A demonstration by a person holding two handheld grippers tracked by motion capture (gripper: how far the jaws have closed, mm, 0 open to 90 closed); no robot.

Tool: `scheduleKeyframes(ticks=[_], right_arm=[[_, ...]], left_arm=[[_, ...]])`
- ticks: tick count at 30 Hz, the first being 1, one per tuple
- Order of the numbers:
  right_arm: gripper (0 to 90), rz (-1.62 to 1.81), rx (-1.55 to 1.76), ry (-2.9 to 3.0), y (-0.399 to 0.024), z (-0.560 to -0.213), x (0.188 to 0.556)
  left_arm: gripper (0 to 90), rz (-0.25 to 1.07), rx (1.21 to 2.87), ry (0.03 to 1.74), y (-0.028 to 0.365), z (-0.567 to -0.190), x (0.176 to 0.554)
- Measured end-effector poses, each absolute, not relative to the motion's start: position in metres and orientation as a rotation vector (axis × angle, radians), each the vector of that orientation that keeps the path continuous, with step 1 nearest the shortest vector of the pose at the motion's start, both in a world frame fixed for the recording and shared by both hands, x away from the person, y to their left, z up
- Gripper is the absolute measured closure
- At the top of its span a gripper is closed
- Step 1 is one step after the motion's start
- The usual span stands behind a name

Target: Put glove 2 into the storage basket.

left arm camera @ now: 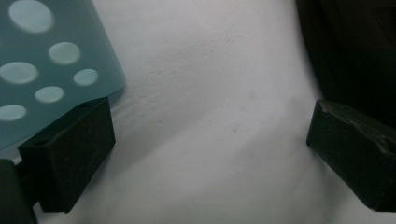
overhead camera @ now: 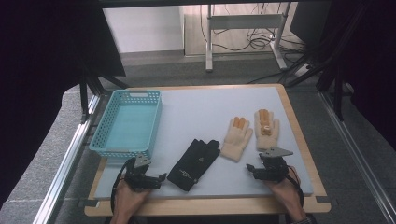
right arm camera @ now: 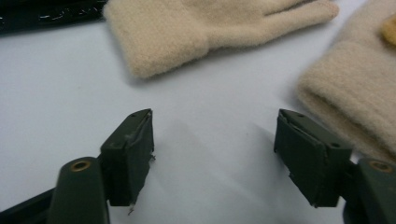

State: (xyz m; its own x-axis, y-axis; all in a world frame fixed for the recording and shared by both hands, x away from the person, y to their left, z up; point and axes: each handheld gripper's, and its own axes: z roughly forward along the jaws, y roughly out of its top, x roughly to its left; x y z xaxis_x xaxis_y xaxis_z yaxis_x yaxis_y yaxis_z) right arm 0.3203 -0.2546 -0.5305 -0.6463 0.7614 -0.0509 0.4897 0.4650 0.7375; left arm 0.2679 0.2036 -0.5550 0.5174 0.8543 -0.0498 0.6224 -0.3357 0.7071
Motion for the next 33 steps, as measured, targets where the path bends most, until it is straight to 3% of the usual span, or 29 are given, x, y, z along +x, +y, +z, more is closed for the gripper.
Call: scheduleKeyframes(ticks=[5,19,33], right_arm=[[22.9,0.986,1.070,2.332,-0.254,-0.531,0.321],[22.1,0.985,1.080,2.326,-0.254,-0.532,0.321],[22.1,0.986,1.081,2.326,-0.255,-0.532,0.321]], left_arm=[[4.0,0.435,2.072,1.184,0.205,-0.555,0.266],[5.5,0.356,2.041,1.144,0.205,-0.534,0.248],[0.8,0.325,2.080,1.054,0.138,-0.499,0.275]])
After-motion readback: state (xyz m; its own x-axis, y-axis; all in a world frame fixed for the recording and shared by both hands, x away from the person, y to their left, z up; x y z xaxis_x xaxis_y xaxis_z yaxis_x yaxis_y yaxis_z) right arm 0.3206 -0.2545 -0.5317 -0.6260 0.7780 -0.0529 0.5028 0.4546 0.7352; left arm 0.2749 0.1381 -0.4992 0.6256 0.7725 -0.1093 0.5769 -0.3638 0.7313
